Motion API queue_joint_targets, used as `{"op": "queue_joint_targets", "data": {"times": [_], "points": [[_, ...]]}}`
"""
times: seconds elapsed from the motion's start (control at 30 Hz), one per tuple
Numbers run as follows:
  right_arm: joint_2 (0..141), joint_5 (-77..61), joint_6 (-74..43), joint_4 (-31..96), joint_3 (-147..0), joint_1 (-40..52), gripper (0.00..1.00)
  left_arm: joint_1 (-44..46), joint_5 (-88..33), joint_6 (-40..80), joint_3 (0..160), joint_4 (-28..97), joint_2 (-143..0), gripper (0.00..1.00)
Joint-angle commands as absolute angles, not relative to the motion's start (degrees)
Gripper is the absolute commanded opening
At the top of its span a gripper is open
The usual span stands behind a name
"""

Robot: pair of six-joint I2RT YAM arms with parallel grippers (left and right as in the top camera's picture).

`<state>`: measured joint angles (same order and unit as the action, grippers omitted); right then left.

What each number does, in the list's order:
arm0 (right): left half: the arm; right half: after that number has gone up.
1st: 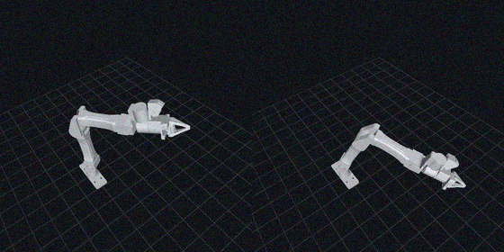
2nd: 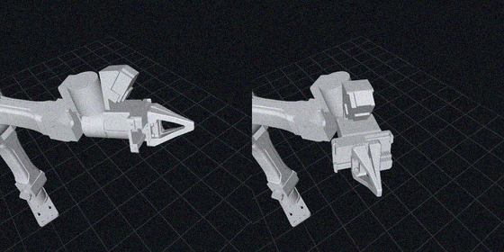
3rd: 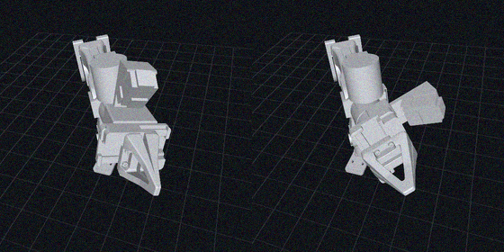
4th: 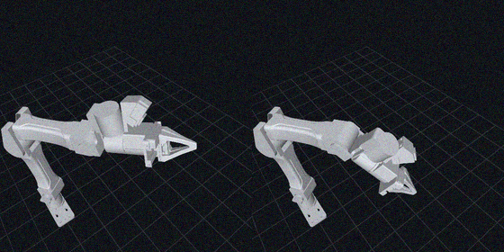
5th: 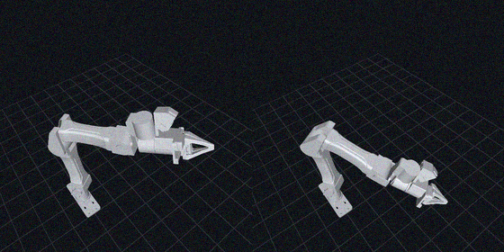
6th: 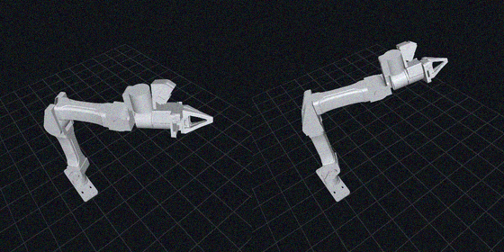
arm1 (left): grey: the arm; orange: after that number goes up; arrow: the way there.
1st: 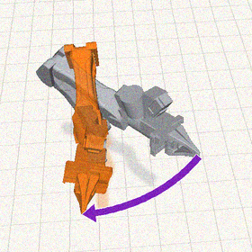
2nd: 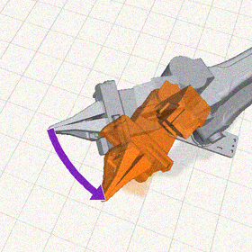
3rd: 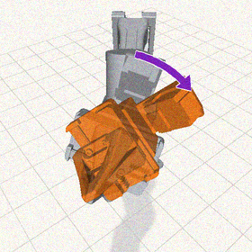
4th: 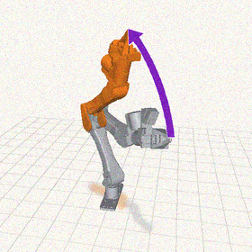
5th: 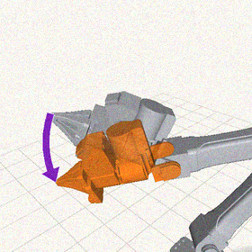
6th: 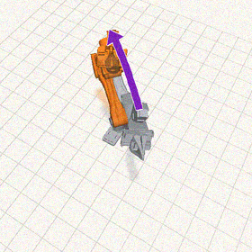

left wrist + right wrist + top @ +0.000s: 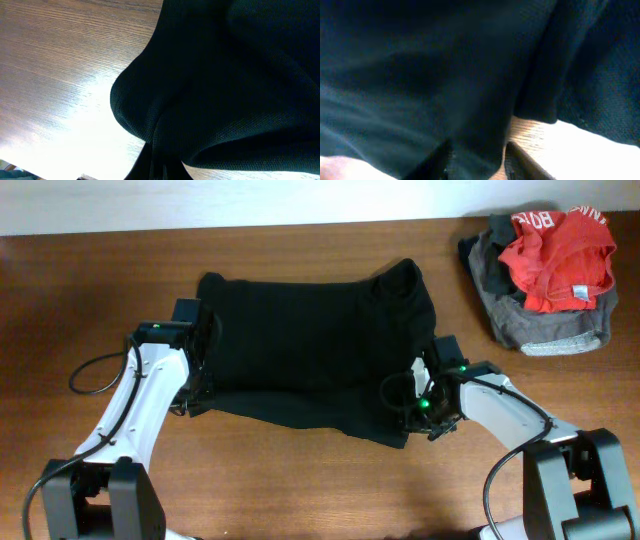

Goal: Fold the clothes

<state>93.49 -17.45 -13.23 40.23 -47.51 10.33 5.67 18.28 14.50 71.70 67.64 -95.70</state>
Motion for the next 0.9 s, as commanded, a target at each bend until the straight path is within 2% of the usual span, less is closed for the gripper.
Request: {"op": "queue_joint_targets", "data": {"times": [0.0, 0.5, 0.87], "points": [[93.03, -17.37, -15.18, 41.23, -46.57, 10.57, 0.04, 5.74, 19.29, 14.04, 72.27, 67.81, -95.57, 0.01], [76.36, -17.37, -13.74, 65.45, -54.19, 1.41, 0.04, 3.62, 18.65, 17.56, 72.27, 75.5, -94.54, 0.01], [66.43, -17.32, -12.84, 76.27, -59.31, -1.21, 0.04, 2.83, 16.03, 18.44, 72.27, 75.48, -84.68, 0.01]]}}
